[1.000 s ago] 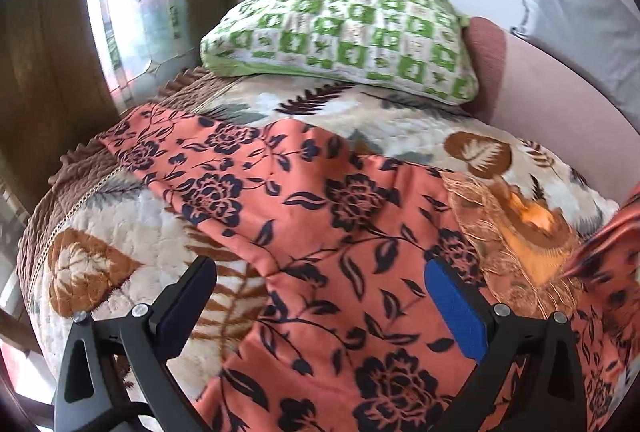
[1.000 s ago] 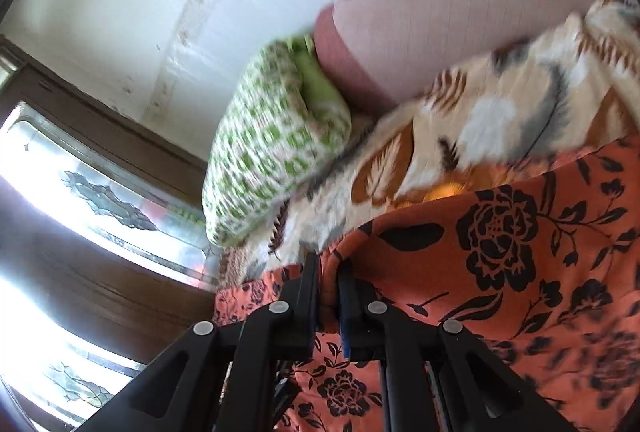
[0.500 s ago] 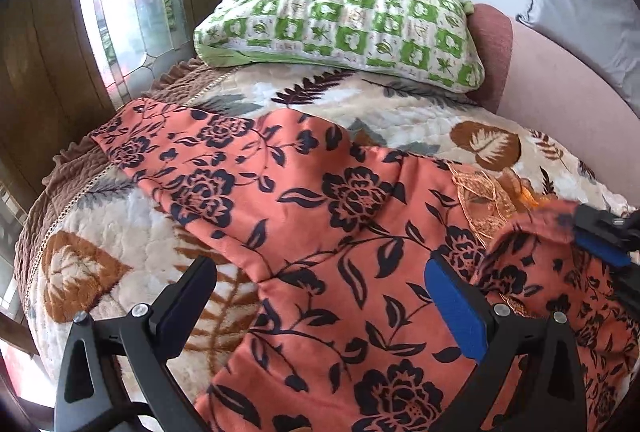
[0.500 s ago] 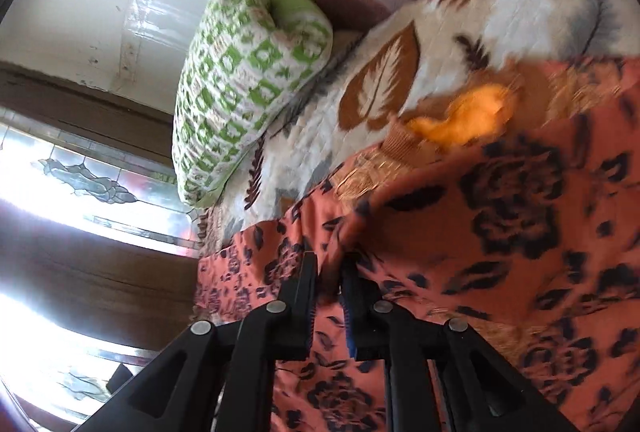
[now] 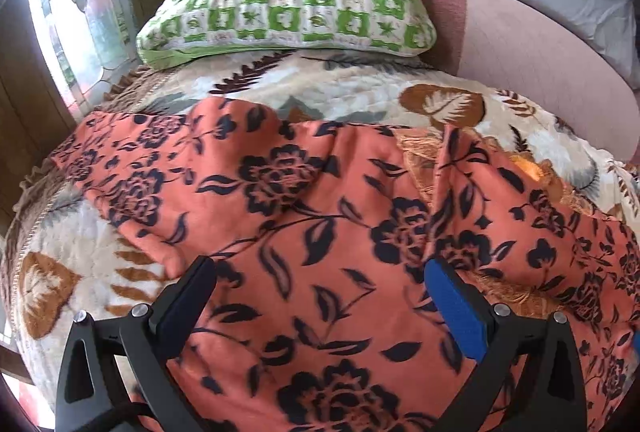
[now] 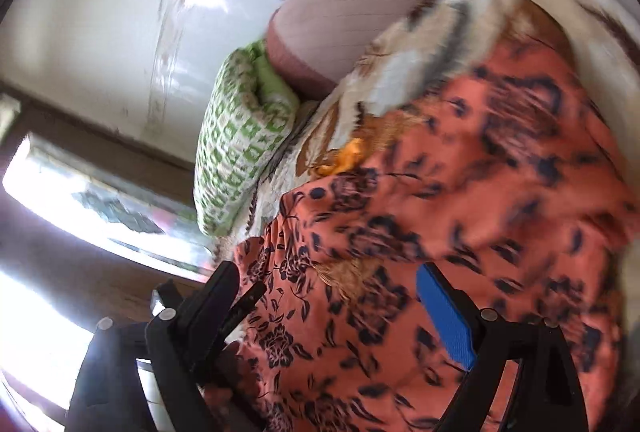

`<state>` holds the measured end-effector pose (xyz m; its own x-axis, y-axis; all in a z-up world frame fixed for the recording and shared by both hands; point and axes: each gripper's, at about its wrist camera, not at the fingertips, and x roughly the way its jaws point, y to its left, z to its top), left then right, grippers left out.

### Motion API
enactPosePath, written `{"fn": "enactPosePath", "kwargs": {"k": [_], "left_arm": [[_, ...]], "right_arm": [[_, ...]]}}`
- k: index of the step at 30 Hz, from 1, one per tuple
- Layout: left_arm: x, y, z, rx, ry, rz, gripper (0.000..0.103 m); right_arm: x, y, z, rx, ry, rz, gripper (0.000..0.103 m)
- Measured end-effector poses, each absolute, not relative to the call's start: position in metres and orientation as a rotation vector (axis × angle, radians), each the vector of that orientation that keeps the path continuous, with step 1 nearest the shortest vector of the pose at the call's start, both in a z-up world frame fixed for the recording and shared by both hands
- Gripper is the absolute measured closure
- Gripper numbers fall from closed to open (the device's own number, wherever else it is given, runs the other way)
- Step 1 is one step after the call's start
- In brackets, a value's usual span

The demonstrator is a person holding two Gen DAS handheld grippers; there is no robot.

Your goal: Fold small clothes

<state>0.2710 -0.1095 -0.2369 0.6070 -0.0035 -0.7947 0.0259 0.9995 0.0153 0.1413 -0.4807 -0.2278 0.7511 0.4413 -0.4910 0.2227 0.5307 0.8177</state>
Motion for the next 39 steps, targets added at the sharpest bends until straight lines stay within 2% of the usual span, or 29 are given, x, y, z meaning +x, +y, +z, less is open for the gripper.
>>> {"fn": "enactPosePath", "kwargs": {"k": [5, 8, 11, 16, 17, 18, 21, 24, 27, 39], "left_arm": [[0.282, -0.131, -0.244, 0.000, 0.947, -0.107, 0.000], [0.297, -0.138, -0.245, -0.023, 0.945, -0.150, 0.001], [0.314, -0.140, -0.252, -0.094, 0.994, -0.211, 0.015], [0.325, -0.155, -0.264, -0.103, 1.047, -0.315, 0.023], [0.325, -0.159, -0.264, -0.078, 1.044, -0.335, 0.034], [0.326, -0.163, -0.265, -0.067, 1.049, -0.363, 0.051], [0.331, -0.170, -0.269, -0.042, 1.061, -0.405, 0.066], [0.332, -0.170, -0.268, -0.037, 1.044, -0.412, 0.085], [0.332, -0.162, -0.264, -0.090, 1.024, -0.438, 0.095], [0.313, -0.138, -0.219, -0.204, 0.897, -0.554, 0.098]], "right_arm": [[0.130, -0.513, -0.266, 1.254, 0.767, 0.103, 0.012], [0.132, -0.522, -0.270, 1.297, 0.757, 0.117, 0.012], [0.129, -0.527, -0.267, 1.274, 0.742, 0.091, 0.012], [0.130, -0.527, -0.270, 1.286, 0.741, 0.089, 0.012], [0.132, -0.525, -0.271, 1.279, 0.743, 0.090, 0.012], [0.135, -0.522, -0.270, 1.266, 0.748, 0.089, 0.012], [0.143, -0.510, -0.270, 1.209, 0.769, 0.063, 0.013], [0.147, -0.504, -0.273, 1.183, 0.778, 0.062, 0.025], [0.148, -0.506, -0.274, 1.162, 0.766, 0.037, 0.027], [0.136, -0.544, -0.286, 1.346, 0.662, -0.037, 0.027]]}}
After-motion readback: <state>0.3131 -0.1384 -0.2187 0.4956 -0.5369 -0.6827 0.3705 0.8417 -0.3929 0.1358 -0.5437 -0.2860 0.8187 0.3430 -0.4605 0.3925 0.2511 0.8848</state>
